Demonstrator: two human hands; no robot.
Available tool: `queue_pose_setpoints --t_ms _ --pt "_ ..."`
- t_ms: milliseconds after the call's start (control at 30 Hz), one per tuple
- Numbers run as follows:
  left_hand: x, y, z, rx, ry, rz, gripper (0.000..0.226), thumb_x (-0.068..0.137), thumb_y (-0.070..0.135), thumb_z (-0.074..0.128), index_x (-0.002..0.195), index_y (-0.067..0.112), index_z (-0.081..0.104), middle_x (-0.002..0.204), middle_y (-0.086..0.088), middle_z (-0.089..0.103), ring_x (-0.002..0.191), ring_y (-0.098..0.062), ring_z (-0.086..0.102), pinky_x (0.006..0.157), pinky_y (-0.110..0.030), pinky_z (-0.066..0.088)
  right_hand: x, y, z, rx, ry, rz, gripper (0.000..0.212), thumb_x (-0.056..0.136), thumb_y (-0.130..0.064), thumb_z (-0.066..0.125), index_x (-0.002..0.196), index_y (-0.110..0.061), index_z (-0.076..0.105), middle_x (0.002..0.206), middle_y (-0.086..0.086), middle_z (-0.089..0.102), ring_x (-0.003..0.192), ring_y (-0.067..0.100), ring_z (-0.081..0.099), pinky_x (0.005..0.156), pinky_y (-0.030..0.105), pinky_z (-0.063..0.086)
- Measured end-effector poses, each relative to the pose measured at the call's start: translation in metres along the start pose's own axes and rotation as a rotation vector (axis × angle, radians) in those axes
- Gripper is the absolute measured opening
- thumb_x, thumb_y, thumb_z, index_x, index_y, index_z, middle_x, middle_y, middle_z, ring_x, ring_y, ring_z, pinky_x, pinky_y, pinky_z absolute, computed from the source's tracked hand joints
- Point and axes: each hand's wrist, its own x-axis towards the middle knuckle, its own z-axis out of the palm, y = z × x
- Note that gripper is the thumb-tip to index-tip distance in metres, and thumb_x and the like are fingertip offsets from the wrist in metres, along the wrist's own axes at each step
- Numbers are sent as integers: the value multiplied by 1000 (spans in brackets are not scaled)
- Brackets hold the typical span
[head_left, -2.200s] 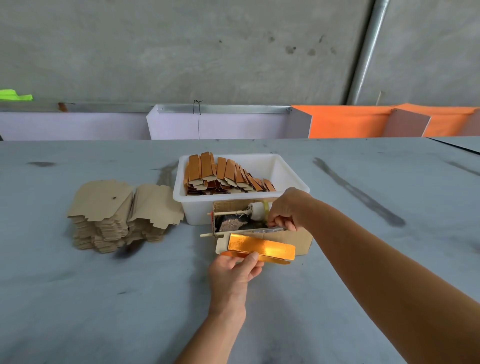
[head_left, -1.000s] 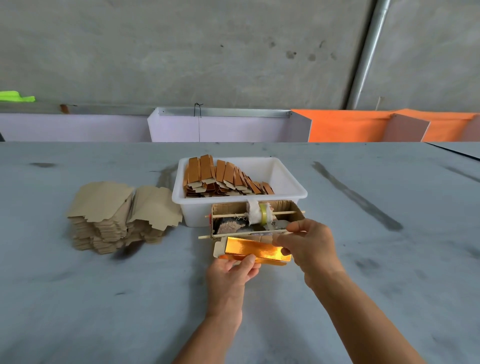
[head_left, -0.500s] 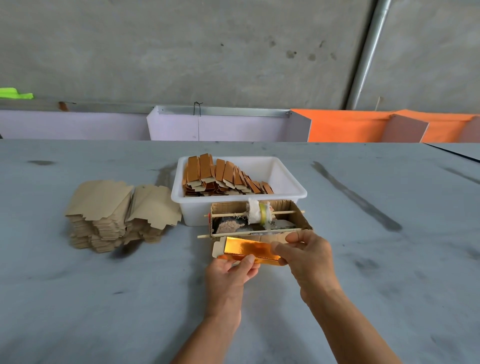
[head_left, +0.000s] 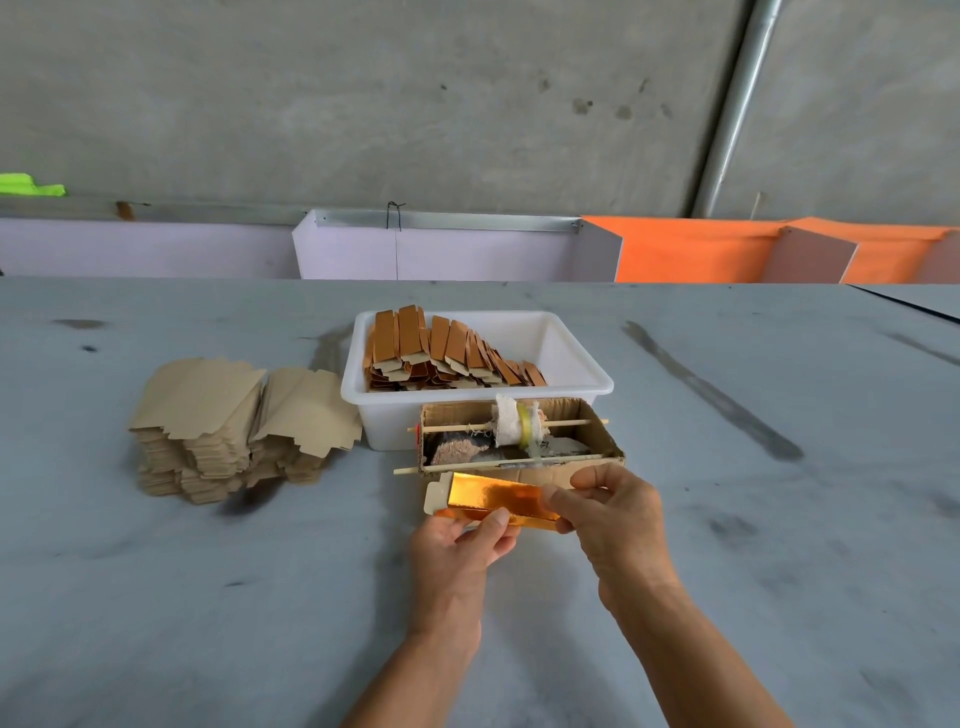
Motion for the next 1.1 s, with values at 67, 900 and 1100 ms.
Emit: queue_pose_setpoints --t_ms 67,900,1100 --pt "0 0 0 17 -1 -2 10 80 2 69 87 7 65 74 -2 74 68 -19 72 61 -22 56 0 0 0 1 2 -3 23 73 -9 78 76 -13 56 78 9 64 59 15 60 39 10 37" --pt "1 0 0 5 2 3 8 80 1 69 86 4 64 70 -3 73 65 -19 71 59 -21 56 6 13 -2 -120 47 -76 22 74 -11 78 75 -15 56 66 4 65 51 10 61 47 18 43" --pt "-2 2 0 -28 -18 17 8 80 -3 68 81 4 65 69 -6 73 62 -19 70 58 -21 56 12 23 -1 -207 87 -134 21 75 -12 77 71 -17 57 65 4 65 60 17 64 53 23 48"
